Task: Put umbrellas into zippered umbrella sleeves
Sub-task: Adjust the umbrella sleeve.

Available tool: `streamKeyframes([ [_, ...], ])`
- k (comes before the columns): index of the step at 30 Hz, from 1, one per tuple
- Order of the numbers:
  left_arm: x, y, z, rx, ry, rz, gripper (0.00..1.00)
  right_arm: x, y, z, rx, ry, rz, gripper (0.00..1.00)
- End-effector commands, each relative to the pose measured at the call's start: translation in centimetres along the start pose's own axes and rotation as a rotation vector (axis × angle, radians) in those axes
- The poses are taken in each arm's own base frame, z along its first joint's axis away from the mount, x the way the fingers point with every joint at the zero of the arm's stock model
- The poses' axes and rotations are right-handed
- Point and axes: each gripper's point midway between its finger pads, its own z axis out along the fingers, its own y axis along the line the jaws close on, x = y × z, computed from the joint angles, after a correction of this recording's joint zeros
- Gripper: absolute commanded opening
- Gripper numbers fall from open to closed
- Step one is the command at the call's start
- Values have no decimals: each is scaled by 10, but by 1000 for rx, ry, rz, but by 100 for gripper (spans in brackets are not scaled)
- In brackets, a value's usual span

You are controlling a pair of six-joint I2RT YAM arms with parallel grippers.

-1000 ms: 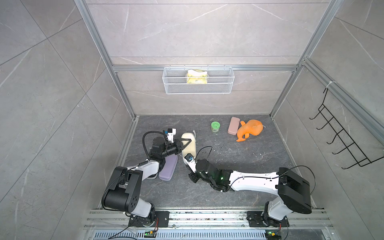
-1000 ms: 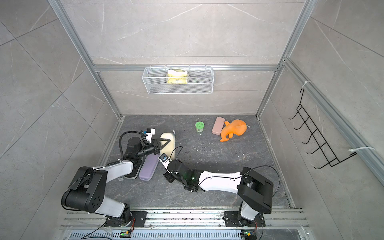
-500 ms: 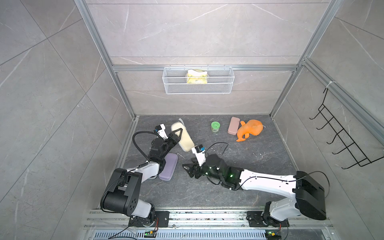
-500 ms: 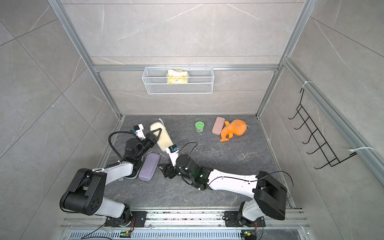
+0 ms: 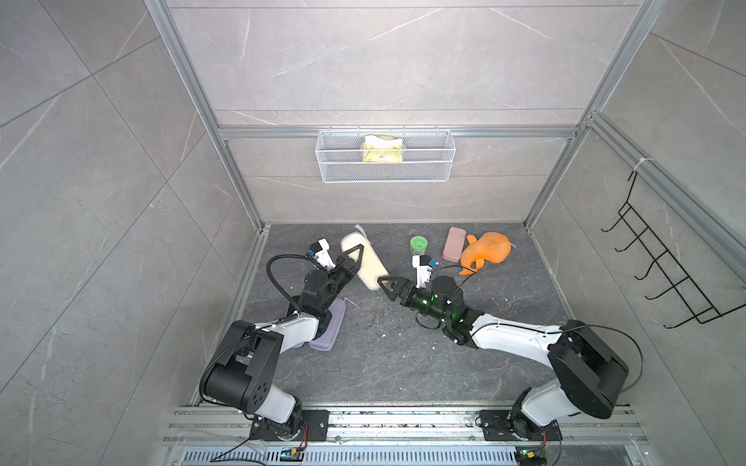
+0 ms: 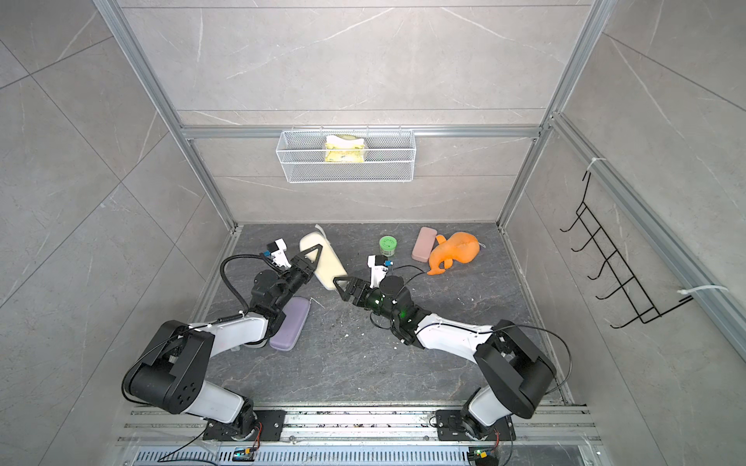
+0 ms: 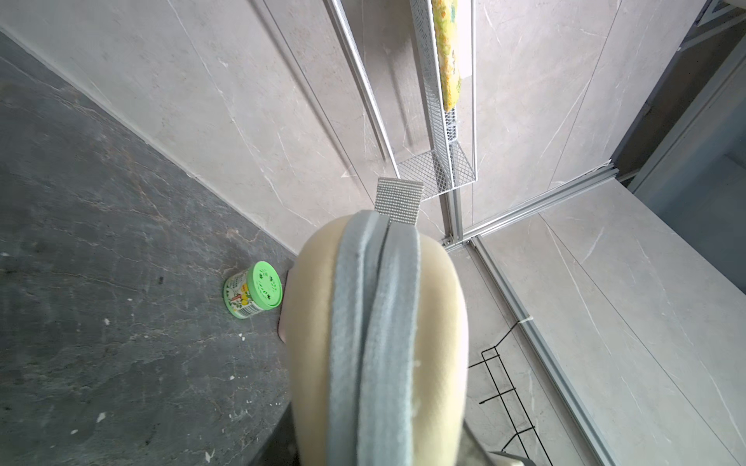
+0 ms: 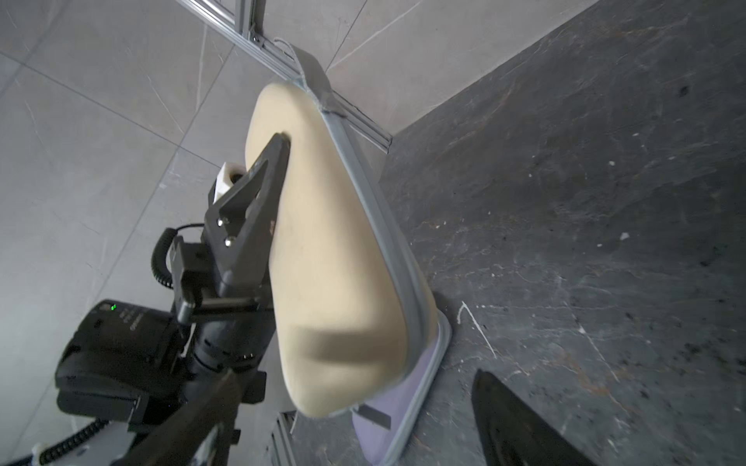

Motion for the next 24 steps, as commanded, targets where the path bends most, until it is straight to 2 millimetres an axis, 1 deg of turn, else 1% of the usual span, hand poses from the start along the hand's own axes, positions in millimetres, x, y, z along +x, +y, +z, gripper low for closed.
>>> streamKeyframes([
  [1,-27,-69,8,224,-113,-10,12,-10,33,10,-161,-7,76,89],
  [5,-24,-80,15,270,-127,-73,14,-18,41,14,-218,-44,97,86],
  [9,-8,-90,22,294,-91,-102,19,-33,47,9,-270,-125,115,83],
  [11,-1,-87,23,285,-76,-116,22,-40,47,6,-280,-144,110,81],
  [13,1,-83,21,272,-72,-125,25,-46,46,4,-278,-156,108,80],
  [15,2,-77,19,250,-71,-126,28,-52,44,2,-282,-164,105,76],
  [19,8,-71,16,227,-44,-122,40,-57,47,1,-302,-156,96,63],
  [21,9,-70,13,215,-33,-114,47,-58,44,0,-299,-152,96,56],
  [22,8,-68,12,204,-24,-109,52,-59,42,-1,-297,-152,95,52],
  [24,6,-65,8,185,14,-94,68,-62,39,-4,-295,-149,89,45],
])
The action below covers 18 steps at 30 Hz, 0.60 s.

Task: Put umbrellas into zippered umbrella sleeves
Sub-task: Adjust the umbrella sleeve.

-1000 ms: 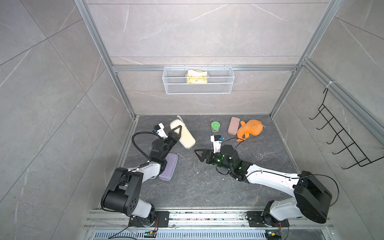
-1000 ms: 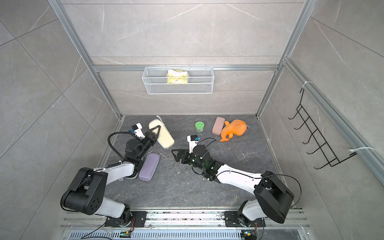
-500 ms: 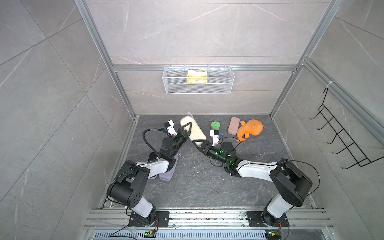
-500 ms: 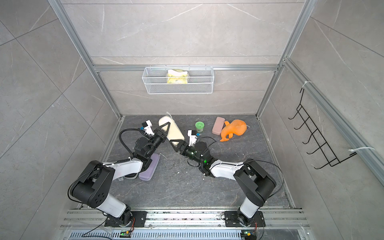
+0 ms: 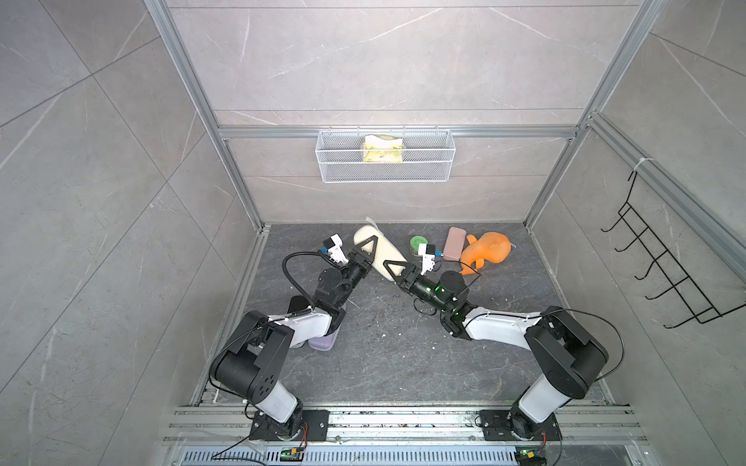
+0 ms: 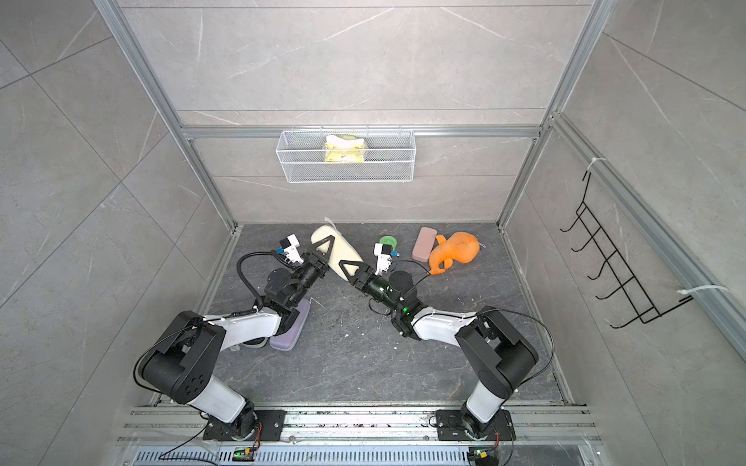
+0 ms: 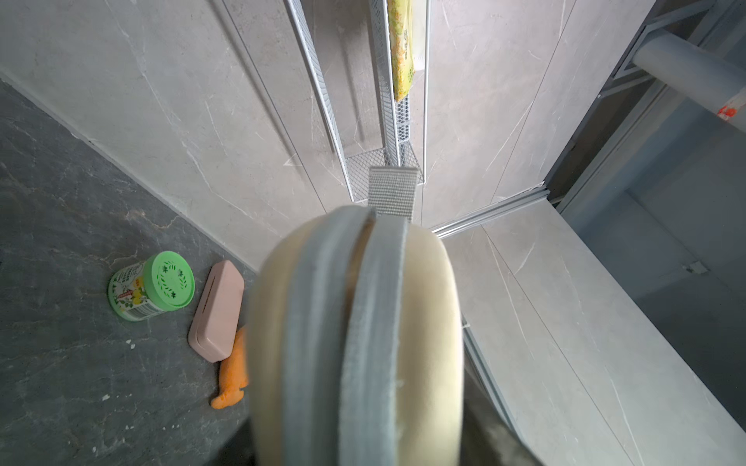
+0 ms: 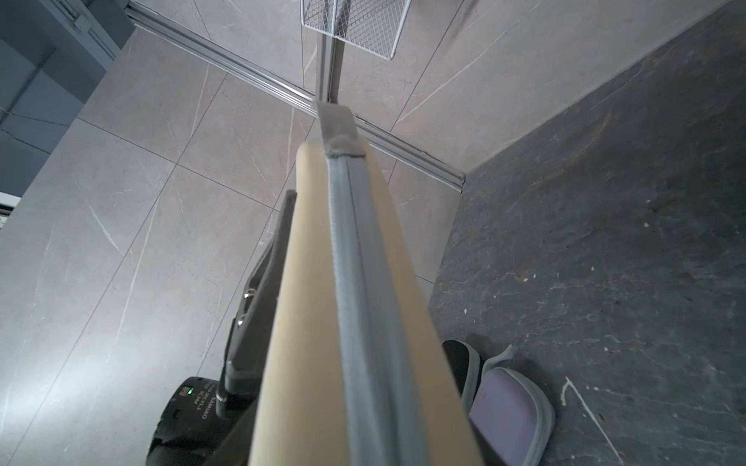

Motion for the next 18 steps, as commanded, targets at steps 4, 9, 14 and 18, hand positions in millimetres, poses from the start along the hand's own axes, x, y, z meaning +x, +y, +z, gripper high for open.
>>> streamKeyframes([
  [4,-14,-10,-16,-32,178,73,77,-19,15,-9,-64,39,-63,37],
  [9,-15,12,-29,-80,388,13,74,-10,32,-13,-114,271,-113,36],
  [14,-5,11,-46,-102,543,14,74,-9,40,-20,-138,416,-83,35],
  [18,3,4,-52,-121,618,63,75,-1,47,-22,-160,507,-65,35],
])
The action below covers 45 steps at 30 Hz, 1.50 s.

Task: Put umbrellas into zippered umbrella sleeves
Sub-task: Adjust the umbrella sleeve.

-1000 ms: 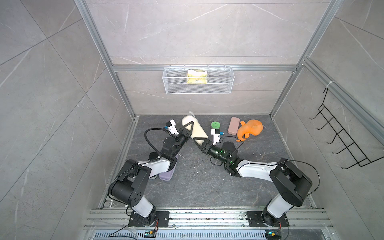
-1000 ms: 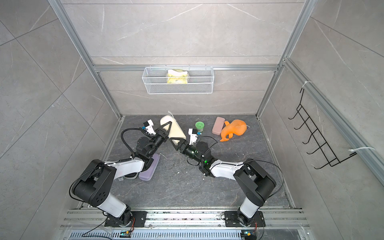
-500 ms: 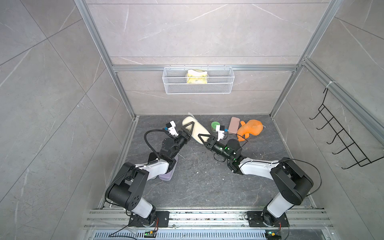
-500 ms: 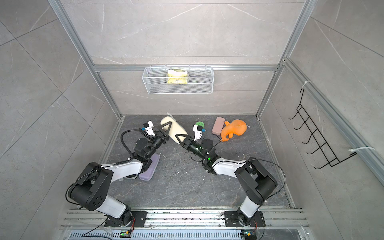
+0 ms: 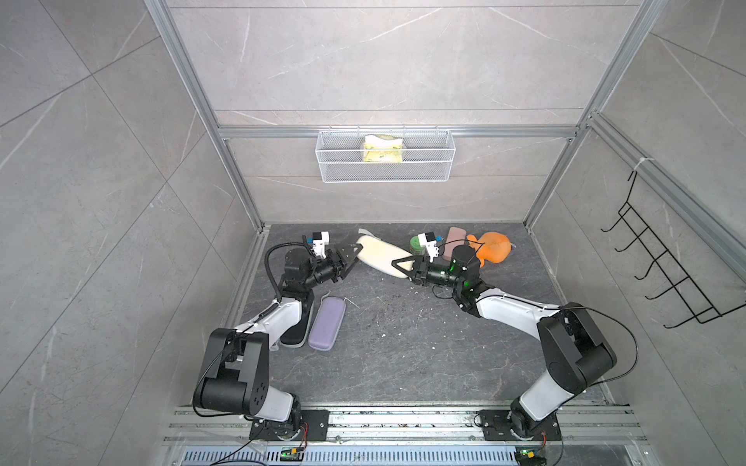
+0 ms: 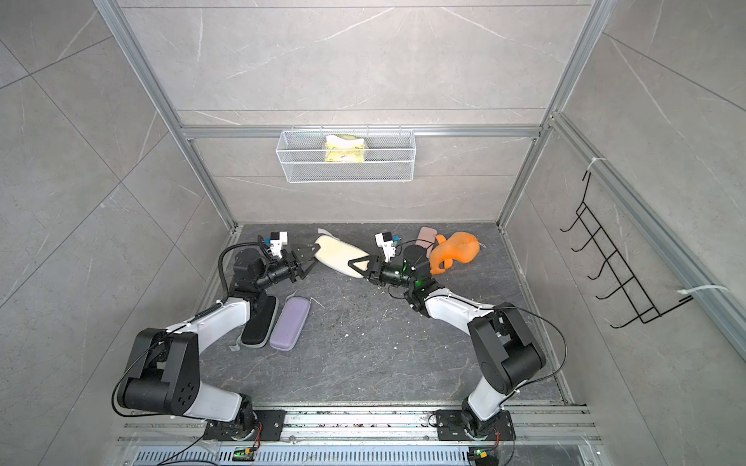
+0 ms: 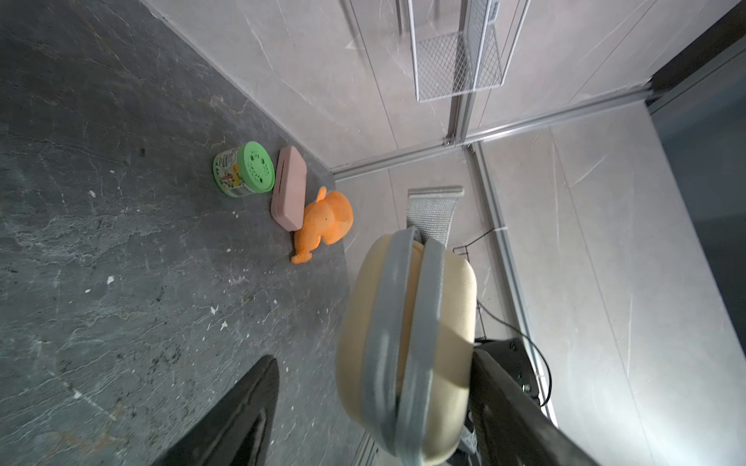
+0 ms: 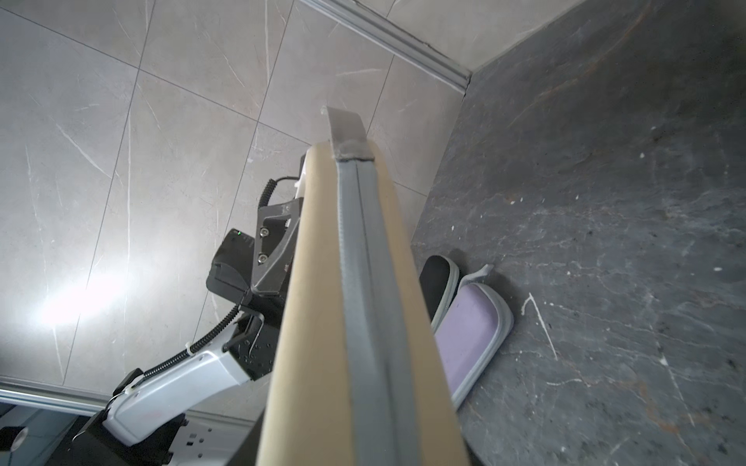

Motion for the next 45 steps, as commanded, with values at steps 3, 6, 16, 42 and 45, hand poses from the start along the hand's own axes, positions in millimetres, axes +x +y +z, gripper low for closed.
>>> streamKeyframes([
  [3,26,-31,-6,53,176,100,74,16,60,-1,-157,182,-99,34],
  [6,30,-34,-2,74,218,93,70,20,68,-2,-188,238,-80,34],
  [16,38,-44,1,125,294,92,32,13,53,-1,-95,282,-33,60],
  [42,1,-47,-8,168,41,174,13,46,-38,-55,597,66,-1069,38],
  [45,6,-49,-8,161,54,191,13,35,-35,-44,596,38,-1085,41],
])
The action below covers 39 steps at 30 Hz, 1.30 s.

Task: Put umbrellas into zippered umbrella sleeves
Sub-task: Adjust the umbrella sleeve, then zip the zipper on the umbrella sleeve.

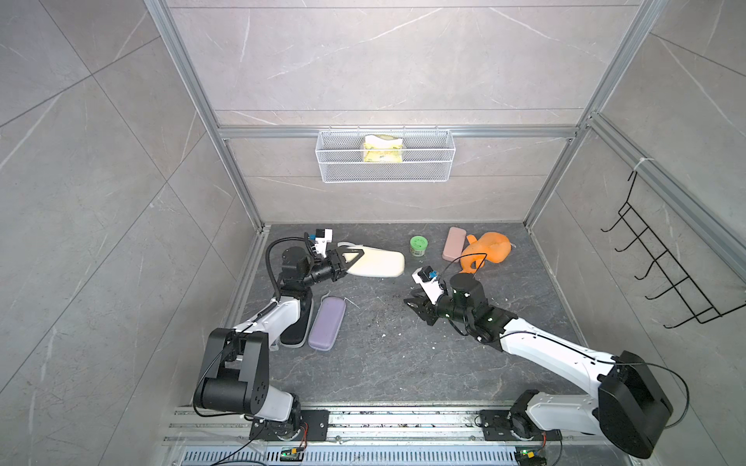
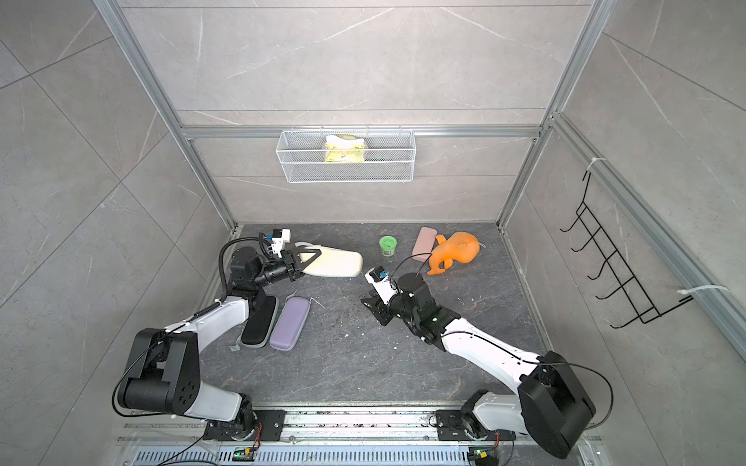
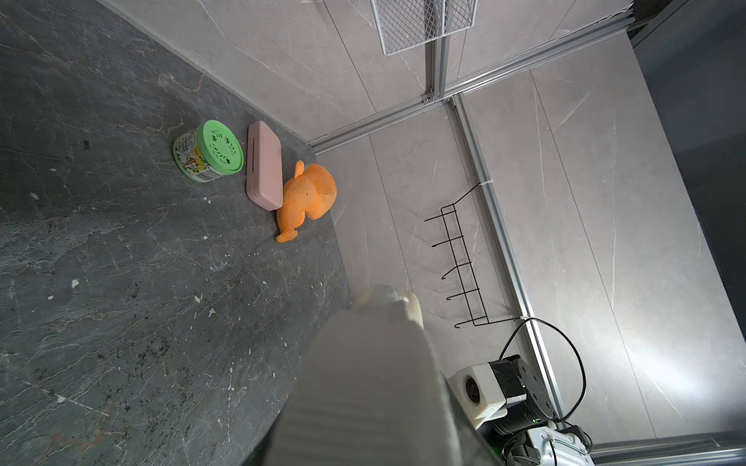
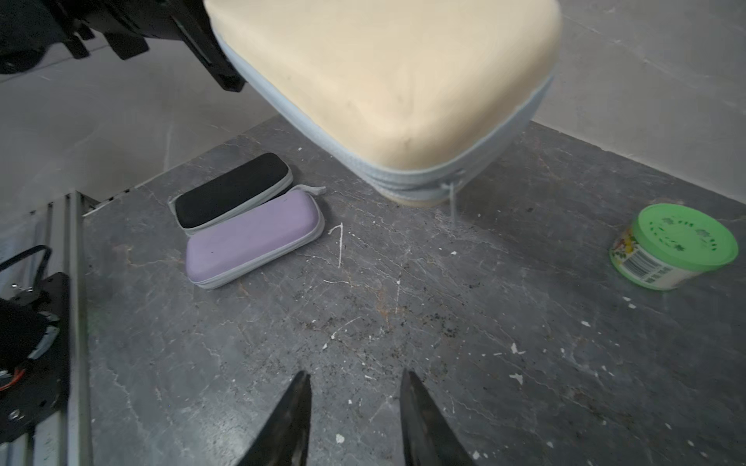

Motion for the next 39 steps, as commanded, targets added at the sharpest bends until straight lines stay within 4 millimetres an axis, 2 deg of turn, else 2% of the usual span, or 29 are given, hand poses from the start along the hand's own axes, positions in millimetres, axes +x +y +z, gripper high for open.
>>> streamKeyframes([
  [1,-2,-38,-2,75,-1,126,13,-29,-20,8,104,-64,-112,41],
  [6,2,-40,-1,71,8,138,12,-38,-24,19,115,-69,-151,40],
  [13,3,-42,2,75,18,143,12,-51,-27,26,121,-61,-211,32],
  [19,4,-39,3,70,24,139,11,-58,-32,28,145,-60,-255,23],
  [28,6,-33,5,59,32,125,9,-68,-40,23,214,-60,-355,17],
  [39,6,-23,8,48,41,102,8,-68,-30,26,213,-61,-506,8],
])
